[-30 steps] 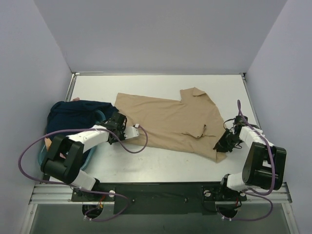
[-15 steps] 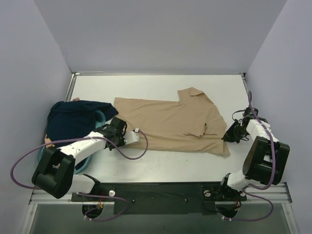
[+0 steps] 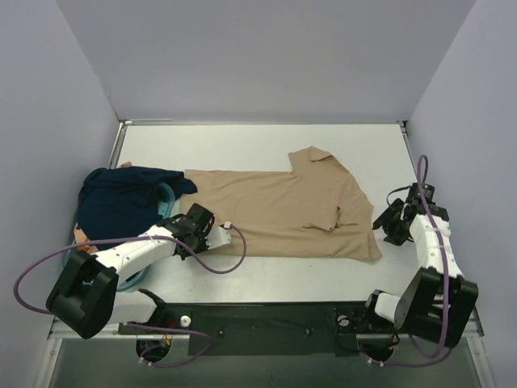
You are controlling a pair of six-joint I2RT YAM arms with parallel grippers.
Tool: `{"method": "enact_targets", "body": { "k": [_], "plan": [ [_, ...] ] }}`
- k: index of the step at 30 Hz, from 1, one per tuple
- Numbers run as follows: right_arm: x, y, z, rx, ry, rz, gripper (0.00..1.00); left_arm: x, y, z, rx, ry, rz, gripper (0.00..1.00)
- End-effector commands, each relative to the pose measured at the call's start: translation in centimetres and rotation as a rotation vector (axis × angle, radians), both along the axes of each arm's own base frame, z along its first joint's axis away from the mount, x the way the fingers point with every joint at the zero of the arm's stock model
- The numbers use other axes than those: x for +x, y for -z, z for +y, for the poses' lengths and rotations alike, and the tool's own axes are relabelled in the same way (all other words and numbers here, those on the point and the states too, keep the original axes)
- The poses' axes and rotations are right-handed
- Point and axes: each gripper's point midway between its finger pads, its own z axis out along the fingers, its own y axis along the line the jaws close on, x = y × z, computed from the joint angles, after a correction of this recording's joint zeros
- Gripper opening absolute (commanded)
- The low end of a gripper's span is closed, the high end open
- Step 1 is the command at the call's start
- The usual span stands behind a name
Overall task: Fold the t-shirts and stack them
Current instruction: Fold the flattened tshirt in 1/3 of the way
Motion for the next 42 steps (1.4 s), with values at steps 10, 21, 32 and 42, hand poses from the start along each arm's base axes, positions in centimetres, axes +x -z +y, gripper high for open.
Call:
{"method": "enact_targets", "body": {
  "k": [10, 21, 32, 42],
  "plan": [
    [-4.2, 2.3, 6.5, 0.157, 0.081, -0.021, 0.00, -2.0, -1.2, 0.5, -0.024, -0.077, 0.053, 0.00],
    [-7.3, 6.1, 2.6, 0.207, 0.397, 0.036, 0.00, -3.7, -0.7, 1.6, 0.014, -0.066, 0.113, 0.00],
    [-1.4, -4.5, 2.8, -0.049, -0.024, -0.200, 0.29, -0.7, -5.0, -1.7, -0.076, -0.035, 0.075, 0.41],
    [-4.7, 0.2, 10.4, 0.123, -0.366, 0.122, 0.00, 2.0, -11.5, -6.9, -0.338, -0.024, -0.012, 0.43]
  ]
}}
